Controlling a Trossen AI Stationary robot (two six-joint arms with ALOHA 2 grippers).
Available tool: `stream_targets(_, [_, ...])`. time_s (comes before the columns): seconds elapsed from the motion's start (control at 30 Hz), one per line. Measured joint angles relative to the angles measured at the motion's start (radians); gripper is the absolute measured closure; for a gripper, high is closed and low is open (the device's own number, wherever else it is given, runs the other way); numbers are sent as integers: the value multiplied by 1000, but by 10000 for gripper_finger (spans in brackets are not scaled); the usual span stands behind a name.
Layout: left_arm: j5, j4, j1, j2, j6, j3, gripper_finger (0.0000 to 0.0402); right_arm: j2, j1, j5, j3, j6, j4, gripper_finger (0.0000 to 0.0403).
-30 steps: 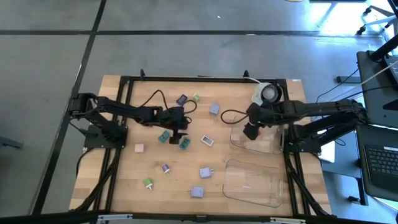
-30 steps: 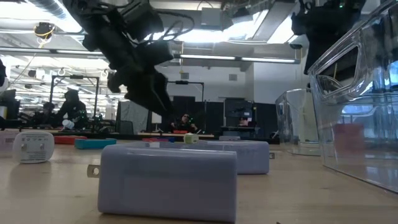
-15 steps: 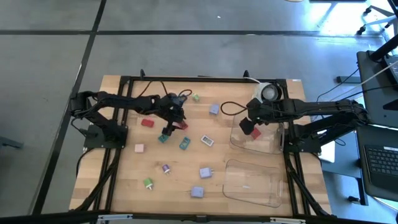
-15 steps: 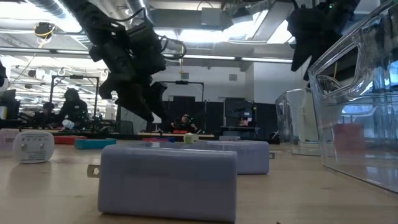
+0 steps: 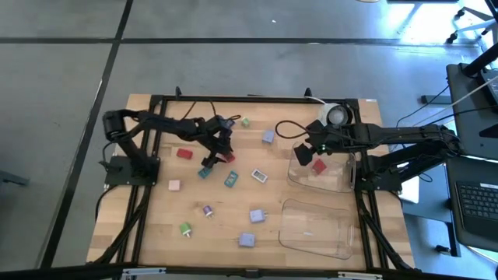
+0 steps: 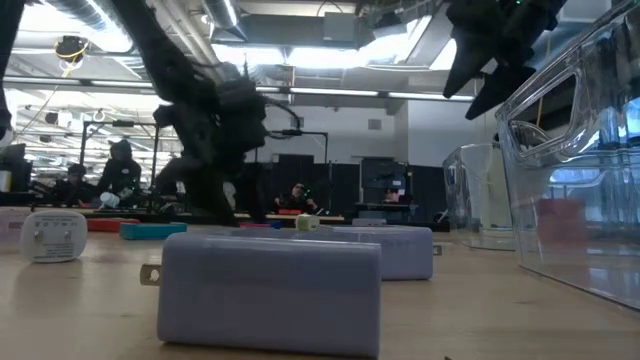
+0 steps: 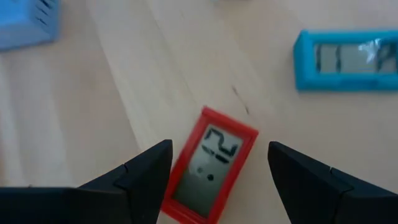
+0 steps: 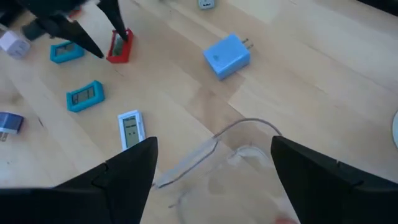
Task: Pick & Place Office items
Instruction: Put the right red digital timer into the bottom transparent bin
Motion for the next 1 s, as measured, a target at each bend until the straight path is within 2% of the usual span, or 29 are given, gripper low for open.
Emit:
stream_targets(0.2, [46,-24,18,104,20,62,139,0,0,0,0,34,0,87])
stream_targets(0.37, [35,-38,15,105,27,74,142,0,0,-3,0,49,0,87])
stream_targets(0.53, [15,-54,13,81,12,71,182,0,1,0,0,49,0,87])
stream_targets(0.7, [-8,-50,1,71,-63,69,249,0,0,50,0,49,0,87])
stream_targets(0.87, [-27,-24,-9,68,-169,72,250,0,0,105,0,49,5,87])
stream_targets(1.0, [-49,-19,-21,30,-288,126,250,0,-1,113,0,49,69,87])
